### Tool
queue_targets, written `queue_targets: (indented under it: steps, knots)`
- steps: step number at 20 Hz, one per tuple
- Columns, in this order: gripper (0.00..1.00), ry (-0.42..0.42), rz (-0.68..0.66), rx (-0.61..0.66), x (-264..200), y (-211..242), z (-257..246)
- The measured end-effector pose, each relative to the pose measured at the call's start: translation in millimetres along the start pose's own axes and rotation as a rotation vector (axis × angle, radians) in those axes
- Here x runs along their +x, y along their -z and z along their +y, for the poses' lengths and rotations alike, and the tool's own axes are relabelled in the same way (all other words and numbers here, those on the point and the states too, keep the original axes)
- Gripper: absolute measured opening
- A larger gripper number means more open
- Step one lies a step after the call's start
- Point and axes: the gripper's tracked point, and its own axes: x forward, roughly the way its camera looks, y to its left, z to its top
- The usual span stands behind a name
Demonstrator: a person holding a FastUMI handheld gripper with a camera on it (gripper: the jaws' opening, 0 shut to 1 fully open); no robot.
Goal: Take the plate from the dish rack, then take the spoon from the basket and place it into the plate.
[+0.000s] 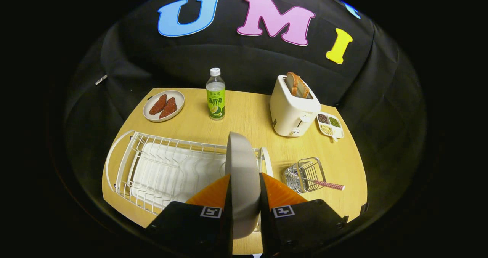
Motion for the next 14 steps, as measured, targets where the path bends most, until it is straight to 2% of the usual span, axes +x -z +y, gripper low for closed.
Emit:
queue_targets:
  steps: [3, 8, 12, 14]
  knots:
    - [0.33, 0.023, -0.012, 0.032, 0, -9, -10]
    - [0.31, 0.003, -0.016, 0.029, 2, -5, -23]
    - [0.27, 0.01, 0.006, 0.073, 5, 6, -52]
    - [0.24, -0.023, 0.03, 0.105, 9, 15, -56]
